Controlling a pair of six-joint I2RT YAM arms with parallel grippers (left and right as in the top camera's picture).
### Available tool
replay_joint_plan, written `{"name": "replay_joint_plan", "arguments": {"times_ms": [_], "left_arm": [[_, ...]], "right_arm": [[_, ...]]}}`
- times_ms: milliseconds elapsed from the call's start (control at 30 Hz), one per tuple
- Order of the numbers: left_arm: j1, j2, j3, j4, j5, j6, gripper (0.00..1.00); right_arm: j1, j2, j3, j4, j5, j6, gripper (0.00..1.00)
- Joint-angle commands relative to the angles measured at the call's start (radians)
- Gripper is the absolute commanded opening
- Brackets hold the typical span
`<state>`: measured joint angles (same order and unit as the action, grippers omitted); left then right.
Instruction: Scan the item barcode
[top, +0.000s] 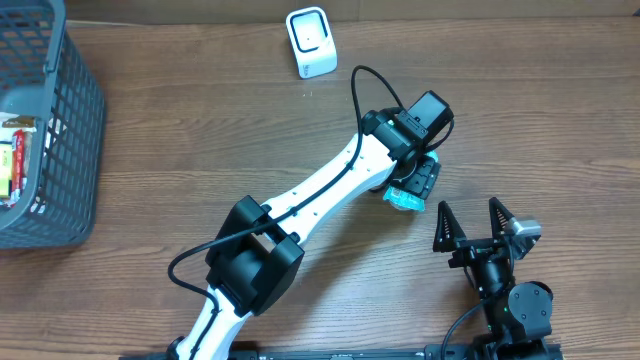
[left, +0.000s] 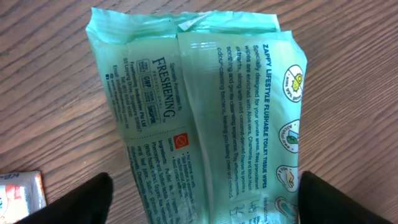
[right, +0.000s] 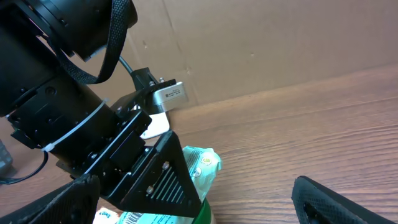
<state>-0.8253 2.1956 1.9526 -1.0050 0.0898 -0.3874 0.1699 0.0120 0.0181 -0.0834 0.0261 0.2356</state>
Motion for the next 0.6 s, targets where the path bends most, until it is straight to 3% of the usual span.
{"name": "replay_joint_plan", "arguments": {"times_ms": [0,133,300,567], "left_arm": [[-0.008,0.009,-0.004,0.004,-0.012,-0.025,0.82],[-0.010,0.009,-0.005,0.018,-0.013,-0.040,0.78],[-0.016,0.009,-0.012,0.019,-0.017,-0.059,0.60],[-0.020,0.009,-0.046,0.053,-0.022,-0.088,0.53]], "right_arm": [[-0.008,-0.009,-0.010,0.002,0.006,-0.003,1.00],[-0.008,-0.009,-0.010,0.002,0.006,-0.003,1.00],[-0.008,-0.009,-0.010,0.002,0.006,-0.003,1.00],[-0.008,-0.009,-0.010,0.002,0.006,-0.003,1.00]]}}
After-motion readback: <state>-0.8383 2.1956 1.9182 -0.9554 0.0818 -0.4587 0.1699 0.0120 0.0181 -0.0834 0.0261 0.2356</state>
